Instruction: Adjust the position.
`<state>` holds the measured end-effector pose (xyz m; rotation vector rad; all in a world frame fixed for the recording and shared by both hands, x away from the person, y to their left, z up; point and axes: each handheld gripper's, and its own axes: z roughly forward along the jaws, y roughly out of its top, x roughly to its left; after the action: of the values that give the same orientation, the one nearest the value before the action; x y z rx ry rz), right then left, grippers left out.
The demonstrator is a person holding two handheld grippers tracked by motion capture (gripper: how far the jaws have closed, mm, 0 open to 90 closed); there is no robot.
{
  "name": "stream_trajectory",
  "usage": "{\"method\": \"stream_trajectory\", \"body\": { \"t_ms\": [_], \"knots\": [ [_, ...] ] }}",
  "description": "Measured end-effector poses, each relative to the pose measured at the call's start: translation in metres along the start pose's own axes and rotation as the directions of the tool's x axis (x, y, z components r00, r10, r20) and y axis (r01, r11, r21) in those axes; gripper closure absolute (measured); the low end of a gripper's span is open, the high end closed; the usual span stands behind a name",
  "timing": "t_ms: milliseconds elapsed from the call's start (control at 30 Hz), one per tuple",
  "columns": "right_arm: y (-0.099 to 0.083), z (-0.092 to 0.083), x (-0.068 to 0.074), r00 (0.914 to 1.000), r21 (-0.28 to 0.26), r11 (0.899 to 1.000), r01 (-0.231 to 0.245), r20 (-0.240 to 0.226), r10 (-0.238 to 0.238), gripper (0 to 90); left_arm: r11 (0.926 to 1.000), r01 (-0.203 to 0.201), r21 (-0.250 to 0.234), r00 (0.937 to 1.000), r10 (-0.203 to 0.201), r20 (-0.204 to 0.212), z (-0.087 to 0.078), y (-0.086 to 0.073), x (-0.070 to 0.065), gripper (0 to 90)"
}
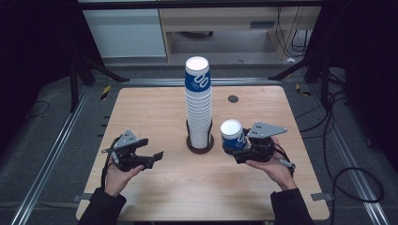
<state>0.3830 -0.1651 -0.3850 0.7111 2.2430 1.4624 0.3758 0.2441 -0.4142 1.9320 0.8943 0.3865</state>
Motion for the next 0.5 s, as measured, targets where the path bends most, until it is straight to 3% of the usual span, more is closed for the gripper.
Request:
{"method": "stream_trajectory", "body": {
  "t_ms": [100,267,500],
  "knots": [
    [-0.002,0.004,0.005,0.9991,0.014,1.0,0.013,-0.04,-0.012,20.4,1.0,-0.009,0.0,0.9998,0.009,0.018,0.0,0.001,-0.003,15.8],
    [-0.004,0.014,0.013,0.9919,0.05,0.996,0.076,-0.106,-0.07,20.5,0.9997,-0.021,0.009,0.9985,0.021,0.05,0.001,0.002,-0.006,15.9],
    [-0.007,0.03,0.025,0.9714,0.084,0.985,0.148,-0.199,-0.129,20.6,0.999,-0.042,0.018,0.9939,0.04,0.103,0.003,0.003,-0.01,16.0]
  ]
}}
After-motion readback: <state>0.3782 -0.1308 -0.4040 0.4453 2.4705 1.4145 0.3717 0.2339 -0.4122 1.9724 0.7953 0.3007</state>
